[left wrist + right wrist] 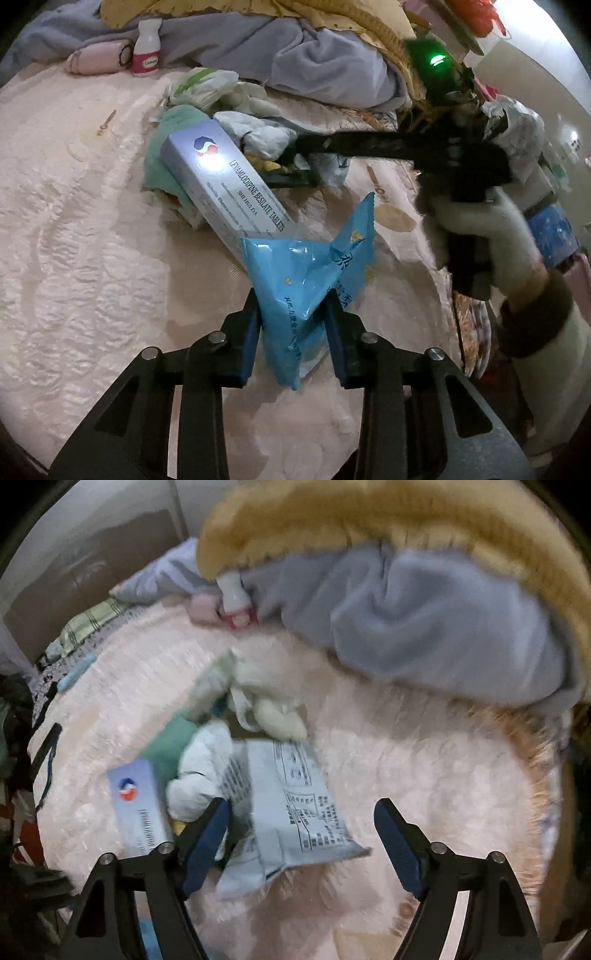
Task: Collect trash
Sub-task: 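Grasp the blue snack bag with the left tool while the right tool grasps a white wrapper, then carry both bags toward the white bucket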
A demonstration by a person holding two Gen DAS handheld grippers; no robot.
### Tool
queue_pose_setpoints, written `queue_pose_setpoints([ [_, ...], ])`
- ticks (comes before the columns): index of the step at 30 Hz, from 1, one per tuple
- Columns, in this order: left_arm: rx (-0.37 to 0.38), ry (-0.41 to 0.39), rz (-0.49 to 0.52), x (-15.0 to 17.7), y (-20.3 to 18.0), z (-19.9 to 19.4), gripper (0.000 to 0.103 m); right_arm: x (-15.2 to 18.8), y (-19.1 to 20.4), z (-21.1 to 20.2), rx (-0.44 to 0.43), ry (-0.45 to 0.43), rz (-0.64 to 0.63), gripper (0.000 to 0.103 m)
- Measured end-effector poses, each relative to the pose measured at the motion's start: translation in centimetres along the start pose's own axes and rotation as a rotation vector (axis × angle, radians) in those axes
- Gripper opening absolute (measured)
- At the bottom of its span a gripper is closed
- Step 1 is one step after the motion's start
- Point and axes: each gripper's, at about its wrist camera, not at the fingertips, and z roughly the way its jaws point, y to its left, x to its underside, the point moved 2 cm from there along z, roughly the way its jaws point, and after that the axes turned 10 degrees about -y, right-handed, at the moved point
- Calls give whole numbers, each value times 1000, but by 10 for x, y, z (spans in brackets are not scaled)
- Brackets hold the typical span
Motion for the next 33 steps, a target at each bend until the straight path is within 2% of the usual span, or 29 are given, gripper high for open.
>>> queue_pose_setpoints([
  [2,-5,2,-3,2,2,-4,30,10,-2,6,-39,17,43,59],
  [7,-11,-16,2,6,-4,-10,29,25,-2,-42,-31,-104,39,59],
  [11,-3,-38,0,3,-14,-16,29,37,-5,-99,13,-194,31,59],
  [17,9,-79,17,-3,-36,-27,29,62,-23,-158,89,-269,80,59],
  [24,20,-110,31,-14,-62,-30,29,89,-39,-202,120,-318,142,59],
  [33,19,-120,110,-22,-109,-19,29,120,-58,-238,172,-345,189,59],
])
